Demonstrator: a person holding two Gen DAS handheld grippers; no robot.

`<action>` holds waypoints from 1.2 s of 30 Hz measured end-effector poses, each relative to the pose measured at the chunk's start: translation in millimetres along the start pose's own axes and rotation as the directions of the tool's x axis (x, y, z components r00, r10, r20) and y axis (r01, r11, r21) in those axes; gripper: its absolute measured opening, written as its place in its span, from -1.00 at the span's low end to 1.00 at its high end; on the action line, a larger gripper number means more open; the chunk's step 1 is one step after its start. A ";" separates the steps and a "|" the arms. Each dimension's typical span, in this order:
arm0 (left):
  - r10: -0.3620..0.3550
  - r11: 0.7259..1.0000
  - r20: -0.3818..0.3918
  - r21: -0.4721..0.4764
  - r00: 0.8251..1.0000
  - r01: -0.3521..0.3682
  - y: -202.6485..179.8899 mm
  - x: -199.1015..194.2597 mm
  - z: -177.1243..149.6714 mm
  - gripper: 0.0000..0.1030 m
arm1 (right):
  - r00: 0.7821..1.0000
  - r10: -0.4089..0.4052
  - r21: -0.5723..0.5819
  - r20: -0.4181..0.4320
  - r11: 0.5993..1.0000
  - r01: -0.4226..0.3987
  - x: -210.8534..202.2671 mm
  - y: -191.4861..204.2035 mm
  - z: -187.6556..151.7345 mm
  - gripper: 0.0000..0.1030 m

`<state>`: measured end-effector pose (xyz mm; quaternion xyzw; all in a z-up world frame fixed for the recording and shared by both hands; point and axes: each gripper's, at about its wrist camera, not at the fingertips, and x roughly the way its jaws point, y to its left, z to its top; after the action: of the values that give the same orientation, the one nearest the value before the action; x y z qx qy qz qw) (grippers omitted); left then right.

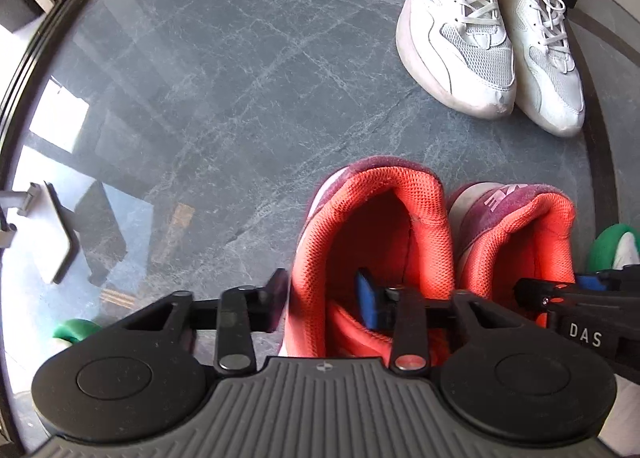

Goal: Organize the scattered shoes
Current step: 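Grasp the red Nike sneakers at the heels, one with each gripper, then carry the red sneakers in front of the beige and cream shoes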

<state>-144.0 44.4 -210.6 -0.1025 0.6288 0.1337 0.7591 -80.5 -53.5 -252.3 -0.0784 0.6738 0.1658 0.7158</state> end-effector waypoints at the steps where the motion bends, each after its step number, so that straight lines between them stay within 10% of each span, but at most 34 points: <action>1: 0.004 1.000 0.001 -0.002 1.000 -0.004 0.9 -0.3 -0.5 -0.61 | 1.000 0.009 0.006 -0.002 1.000 -0.009 0.0 -0.5 0.0 -0.65; 26: 0.013 0.952 0.119 -0.305 0.993 0.024 109.0 -30.4 65.1 -0.74 | 0.976 0.216 0.170 0.020 0.962 -0.216 -7.5 42.9 79.5 -0.67; 36: 0.002 0.956 0.166 -0.289 0.986 0.047 139.7 -23.9 159.0 -0.74 | 0.972 0.231 0.172 0.049 0.956 -0.236 -27.4 65.7 163.0 -0.67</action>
<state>-47.1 225.9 -155.5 -0.2092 0.5359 0.2243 0.7866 49.0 58.9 -204.8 0.0677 0.6800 0.1897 0.7050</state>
